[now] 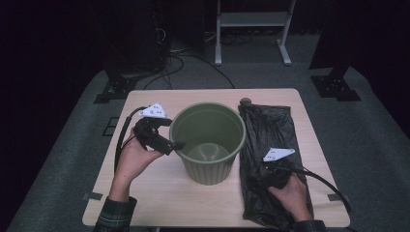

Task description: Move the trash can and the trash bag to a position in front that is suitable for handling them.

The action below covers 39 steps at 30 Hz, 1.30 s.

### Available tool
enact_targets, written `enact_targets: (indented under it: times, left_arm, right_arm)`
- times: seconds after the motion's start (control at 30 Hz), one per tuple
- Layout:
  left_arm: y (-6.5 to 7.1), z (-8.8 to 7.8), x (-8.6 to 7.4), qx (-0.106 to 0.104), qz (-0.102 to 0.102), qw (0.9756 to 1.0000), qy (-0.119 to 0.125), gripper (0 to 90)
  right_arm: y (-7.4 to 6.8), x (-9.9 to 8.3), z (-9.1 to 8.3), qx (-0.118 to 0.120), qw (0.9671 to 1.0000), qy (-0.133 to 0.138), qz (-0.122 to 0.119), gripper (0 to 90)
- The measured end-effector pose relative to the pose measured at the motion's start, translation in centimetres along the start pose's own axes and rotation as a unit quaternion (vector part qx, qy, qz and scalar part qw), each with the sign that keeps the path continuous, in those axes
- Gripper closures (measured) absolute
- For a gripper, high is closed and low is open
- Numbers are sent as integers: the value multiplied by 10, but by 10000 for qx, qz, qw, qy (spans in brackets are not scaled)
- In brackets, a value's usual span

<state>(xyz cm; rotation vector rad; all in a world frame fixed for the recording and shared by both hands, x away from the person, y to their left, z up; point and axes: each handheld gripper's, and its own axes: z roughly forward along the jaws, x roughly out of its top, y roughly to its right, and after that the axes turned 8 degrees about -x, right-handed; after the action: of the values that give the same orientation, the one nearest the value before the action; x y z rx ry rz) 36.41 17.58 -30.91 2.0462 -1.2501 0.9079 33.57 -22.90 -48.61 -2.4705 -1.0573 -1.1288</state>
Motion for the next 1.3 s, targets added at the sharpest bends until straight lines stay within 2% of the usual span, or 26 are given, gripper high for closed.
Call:
enact_targets:
  times: [0.1, 0.23, 0.4, 0.57, 0.7, 1.0, 1.17, 1.3]
  left_arm:
    - [-2, -1, 0, -65, -21, 10000, 27, 0]
    - [-4, -4, 2, -49, -22, 9999, 103, 0]
    - [-3, -21, 4, 28, -3, 9994, 342, 0]
    - [3, -32, -1, 147, -3, 9991, 390, 0]
    - [8, -38, -10, 195, -87, 9989, 417, 0]
    - [21, -49, -31, 397, -83, 9980, 493, 0]
    - [27, -48, -46, 450, -56, 9976, 520, 0]
    - [33, -40, -60, 473, -47, 9980, 427, 0]
  right_arm:
    - [0, 0, 0, 1, 10000, 0, -3, 101]
    - [0, 0, 0, 1, 10000, 1, -3, 102]
    - [0, 0, 0, 1, 10000, 0, 1, 102]
    - [0, 0, 0, 1, 10000, 0, -2, 102]
    - [0, 0, 0, 1, 10000, 0, -1, 101]
    - [0, 0, 0, 1, 10000, 2, 0, 102]
    - [0, 0, 0, 1, 10000, 1, -1, 102]
    - [0, 0, 0, 2, 10000, 2, -4, 102]
